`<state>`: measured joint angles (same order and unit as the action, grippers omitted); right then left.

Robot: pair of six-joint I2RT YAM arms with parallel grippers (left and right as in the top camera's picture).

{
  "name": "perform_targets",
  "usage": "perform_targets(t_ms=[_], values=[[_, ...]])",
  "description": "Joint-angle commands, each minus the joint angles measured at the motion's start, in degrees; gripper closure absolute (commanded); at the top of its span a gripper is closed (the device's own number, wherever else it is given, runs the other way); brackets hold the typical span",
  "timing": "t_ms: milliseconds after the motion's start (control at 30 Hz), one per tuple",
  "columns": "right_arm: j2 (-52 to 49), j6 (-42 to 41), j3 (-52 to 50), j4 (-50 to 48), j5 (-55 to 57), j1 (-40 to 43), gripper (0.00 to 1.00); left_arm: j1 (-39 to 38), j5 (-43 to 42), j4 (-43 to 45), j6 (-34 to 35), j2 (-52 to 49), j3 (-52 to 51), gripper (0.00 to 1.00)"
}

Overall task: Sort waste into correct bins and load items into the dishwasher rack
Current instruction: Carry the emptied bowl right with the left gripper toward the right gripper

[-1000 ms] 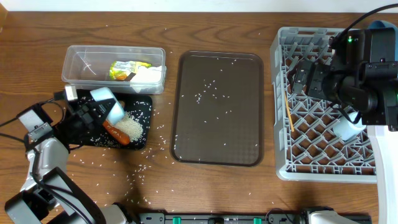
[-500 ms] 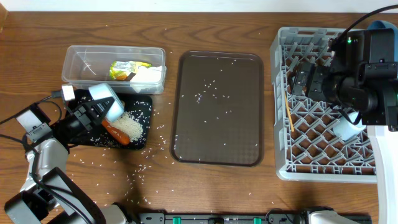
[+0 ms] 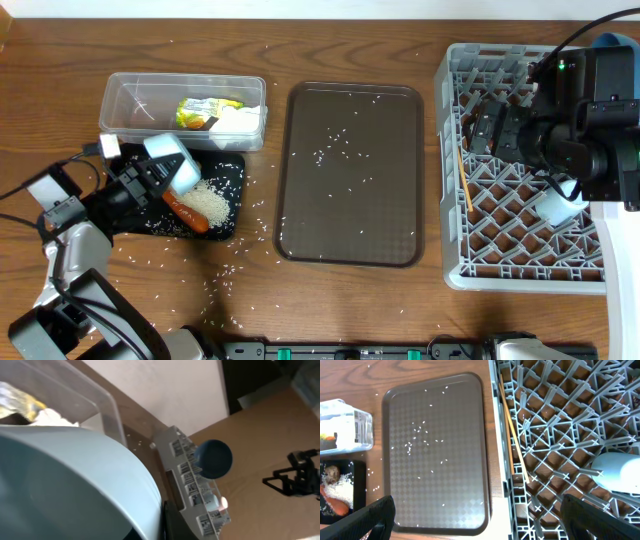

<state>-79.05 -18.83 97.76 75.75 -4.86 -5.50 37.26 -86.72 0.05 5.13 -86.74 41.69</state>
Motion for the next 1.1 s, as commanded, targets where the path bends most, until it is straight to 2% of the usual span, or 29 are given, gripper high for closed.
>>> perform_targets(t_ms=[0, 133, 233, 367, 533, 633, 700, 867, 1067], values=[[0.0, 0.7, 0.0, -0.2, 0.5, -0.2, 0.01, -0.9, -1.9, 0.1, 3.2, 1.0, 0.1, 0.94], [0.0, 0.7, 0.0, -0.8, 0.5, -0.2, 0.01, -3.8, 0.5, 1.6, 4.3, 4.3, 0.3, 0.94], [0.0, 0.7, 0.0, -1.4, -1.8, -0.2, 0.01, -7.2, 5.8, 5.4, 10.1, 8.9, 1.1, 0.94], [0.0, 0.7, 0.0, -2.0, -4.6, -0.2, 0.01, -14.6, 14.6, 12.4, 18.4, 17.0, 3.1, 0.94], [0.0, 0.7, 0.0, -3.7, -4.6, -0.2, 0.01, -27.3, 23.7, 12.9, 19.4, 22.9, 4.9, 0.94], [0.0, 0.7, 0.0, -5.1, -4.6, -0.2, 0.01, -35.3, 24.4, 11.8, 17.3, 22.5, 4.8, 0.94], [0.0, 0.7, 0.0, -5.7, -4.6, -0.2, 0.01, -40.3, 27.6, 8.0, 13.9, 21.7, 4.9, 0.94], [0.0, 0.6, 0.0, -5.8, -4.6, -0.2, 0.01, -51.7, 47.6, -6.9, 4.5, 18.8, 4.9, 0.94], [0.0, 0.6, 0.0, -5.4, -4.6, -0.2, 0.01, -60.5, 63.5, -13.9, -1.6, 16.8, 4.9, 0.94]])
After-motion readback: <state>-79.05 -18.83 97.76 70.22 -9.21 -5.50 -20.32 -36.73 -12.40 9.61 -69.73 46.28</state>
